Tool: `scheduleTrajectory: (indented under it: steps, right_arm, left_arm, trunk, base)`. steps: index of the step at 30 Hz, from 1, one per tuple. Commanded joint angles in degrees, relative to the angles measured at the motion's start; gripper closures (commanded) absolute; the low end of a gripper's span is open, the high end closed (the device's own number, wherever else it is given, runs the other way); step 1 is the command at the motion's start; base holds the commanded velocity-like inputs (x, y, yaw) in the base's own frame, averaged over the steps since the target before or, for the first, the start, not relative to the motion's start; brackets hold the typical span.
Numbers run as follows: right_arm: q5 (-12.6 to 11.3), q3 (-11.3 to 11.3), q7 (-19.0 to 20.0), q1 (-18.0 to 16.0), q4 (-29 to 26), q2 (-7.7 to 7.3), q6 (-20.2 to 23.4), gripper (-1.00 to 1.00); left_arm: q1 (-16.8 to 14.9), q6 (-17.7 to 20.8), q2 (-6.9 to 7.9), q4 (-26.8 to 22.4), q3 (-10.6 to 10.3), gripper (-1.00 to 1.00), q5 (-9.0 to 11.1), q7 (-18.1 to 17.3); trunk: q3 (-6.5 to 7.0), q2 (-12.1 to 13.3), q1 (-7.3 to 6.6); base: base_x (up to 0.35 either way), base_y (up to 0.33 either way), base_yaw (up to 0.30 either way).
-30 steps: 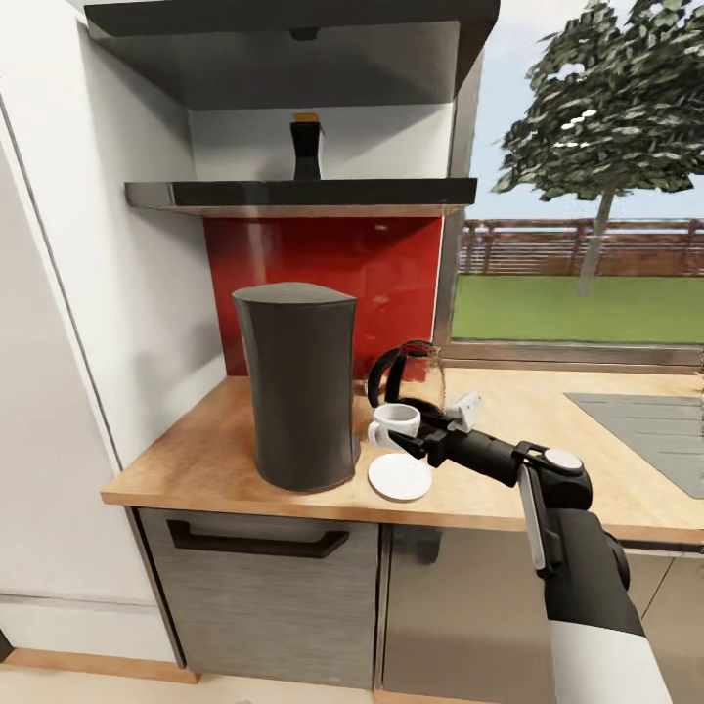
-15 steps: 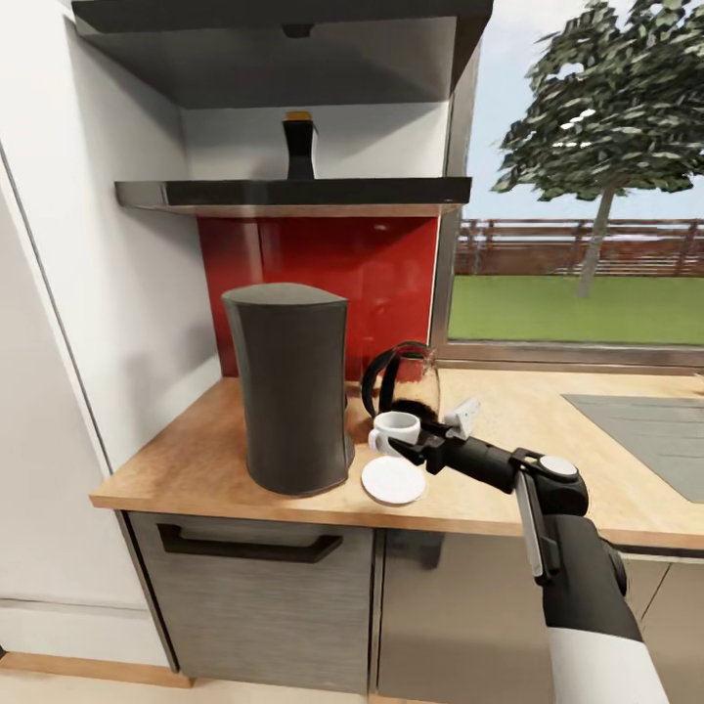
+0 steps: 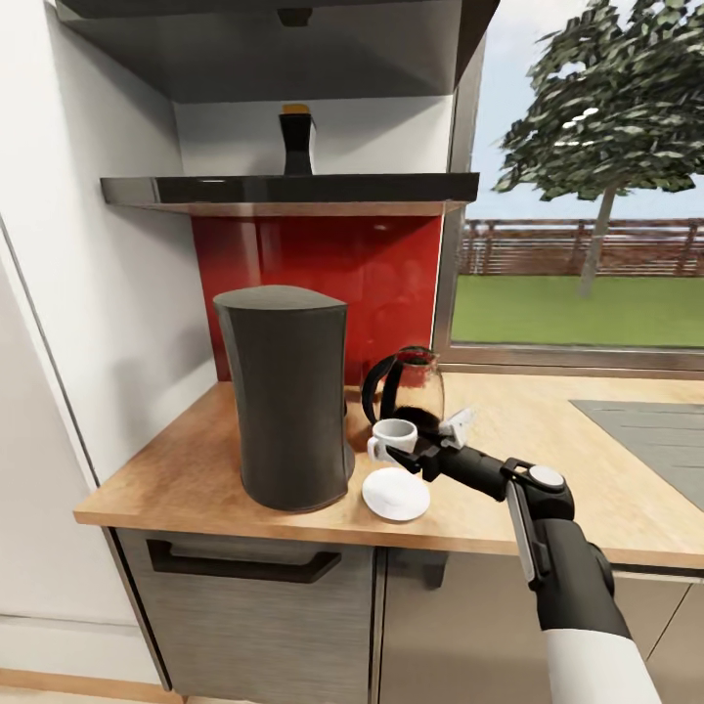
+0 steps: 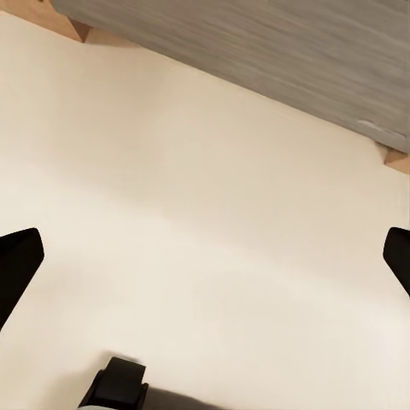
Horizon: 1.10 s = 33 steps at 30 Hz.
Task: Set up a coffee station on the kitchen countertop: keep the coffee maker on the countertop, move the bottle of coffee from the kitchen shelf to the counter next to the coffee maker, place a paper coffee filter on top of the coffee maker, put the saucer next to the coffee maker with the coffee cup on the saucer, and place the electric kettle next to the coffee maker.
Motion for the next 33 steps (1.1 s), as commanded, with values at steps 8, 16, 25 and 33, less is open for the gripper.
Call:
scheduleTrajectory:
  steps: [8,16,25,33]
  right_arm:
    - [0.3,-0.2,-0.2,1.0,0.5,-0.1,0.1,1.0]
    - [0.3,-0.3,-0.3,1.1,0.7,-0.26,-3.3,1.0]
    - [0.2,-0.4,-0.3,1.1,0.5,-0.12,-4.7,1.0]
    - [0.0,-6.1,0.4,1.1,0.4,-0.07,-6.0,1.0]
  left_arm:
    - [0.0,-0.1,-0.06,0.1,-0.3,-1.0,0.2,0.1]
    - [0.0,-0.1,-0.06,0.0,-0.3,-1.0,0.2,0.0]
    - [0.0,-0.2,-0.05,0.0,-0.3,-1.0,0.2,0.0]
    - [0.0,-0.3,0.01,0.0,-0.3,-1.0,0.3,-0.1]
  trunk:
    - [-0.07,0.0,0.0]
    - [-0.07,0.0,0.0]
    - [-0.07,0.0,0.0]
    - [-0.07,0.0,0.0]
  base:
    - [0.0,0.0,0.0]
    - [0.0,0.0,0.0]
    - [0.0,0.0,0.0]
    - [0.0,0.0,0.0]
